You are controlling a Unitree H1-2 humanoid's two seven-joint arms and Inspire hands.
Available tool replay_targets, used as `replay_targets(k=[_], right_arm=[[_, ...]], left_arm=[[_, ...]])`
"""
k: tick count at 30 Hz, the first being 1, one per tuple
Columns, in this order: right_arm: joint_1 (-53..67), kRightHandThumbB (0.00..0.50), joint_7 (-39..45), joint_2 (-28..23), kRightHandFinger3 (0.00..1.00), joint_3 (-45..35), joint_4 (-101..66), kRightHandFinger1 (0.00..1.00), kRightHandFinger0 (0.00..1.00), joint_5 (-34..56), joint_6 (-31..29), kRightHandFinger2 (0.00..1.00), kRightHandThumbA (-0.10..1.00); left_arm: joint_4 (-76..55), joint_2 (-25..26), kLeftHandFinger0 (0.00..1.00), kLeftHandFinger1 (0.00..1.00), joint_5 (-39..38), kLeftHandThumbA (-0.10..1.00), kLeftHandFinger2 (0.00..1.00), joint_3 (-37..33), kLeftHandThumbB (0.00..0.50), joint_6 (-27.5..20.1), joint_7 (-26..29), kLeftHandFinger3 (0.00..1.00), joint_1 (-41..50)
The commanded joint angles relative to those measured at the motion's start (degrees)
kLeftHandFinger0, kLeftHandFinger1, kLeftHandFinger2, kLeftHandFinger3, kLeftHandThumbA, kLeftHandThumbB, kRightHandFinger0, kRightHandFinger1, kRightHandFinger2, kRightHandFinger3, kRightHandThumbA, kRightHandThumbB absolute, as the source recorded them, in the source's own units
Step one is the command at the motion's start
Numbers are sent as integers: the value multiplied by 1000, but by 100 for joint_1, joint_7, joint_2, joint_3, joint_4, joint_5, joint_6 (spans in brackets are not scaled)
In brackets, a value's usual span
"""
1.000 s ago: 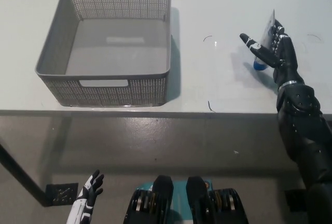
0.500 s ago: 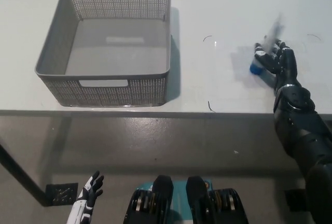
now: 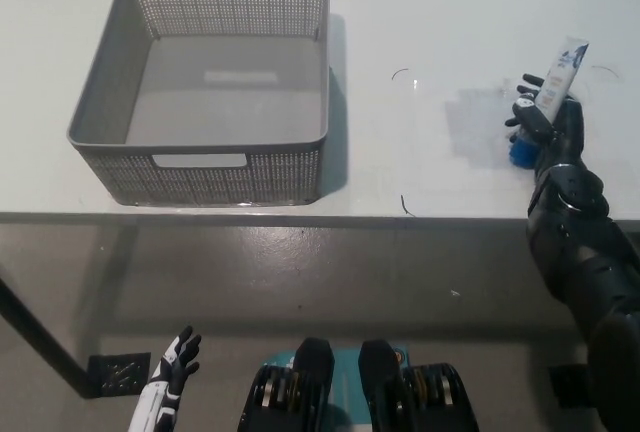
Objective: Use the right hand to pick up a shampoo and place it into a container on the left side
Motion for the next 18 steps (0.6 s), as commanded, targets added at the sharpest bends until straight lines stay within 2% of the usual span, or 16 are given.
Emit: replay_targets(k=[1,6,8,11,13,14,16,18], right_arm=[[-527,106,-57,112,709,-1,-464,270,0,113,-569,700,-100],[-589,102,-17,360,716,160,-1271,239,0,22,-483,715,-100],[-532,135,89,520,749,317,-1874,328,0,-68,-444,716,-100],[-430,121,130,762,776,593,-2834,379,20,-212,-172,752,-100],[-433,95,166,928,722,743,-3277,340,0,-248,-28,708,-100],[-424,93,200,969,731,803,-3391,331,0,-247,2,712,-100],[-397,122,191,1300,743,1141,-3974,346,0,-456,241,716,-100],[-378,143,225,1397,770,1293,-4140,342,0,-516,346,725,-100]], left_arm=[[-32,50,1000,1000,-90,1000,1000,-19,77,-216,89,1000,-63],[-27,40,1000,1000,-113,1000,1000,-3,75,-216,74,1000,-92],[-33,46,1000,1000,-88,1000,1000,-6,87,-216,75,1000,-89],[-21,36,1000,1000,-40,1000,1000,4,89,-216,117,1000,-114],[6,35,1000,1000,-1,1000,1000,7,80,-216,142,1000,-161],[10,38,1000,1000,-3,1000,1000,10,78,-216,132,1000,-166],[14,60,1000,1000,-13,1000,1000,-22,69,-216,89,1000,-152],[23,52,1000,1000,-6,1000,1000,-36,58,-216,87,1000,-154]])
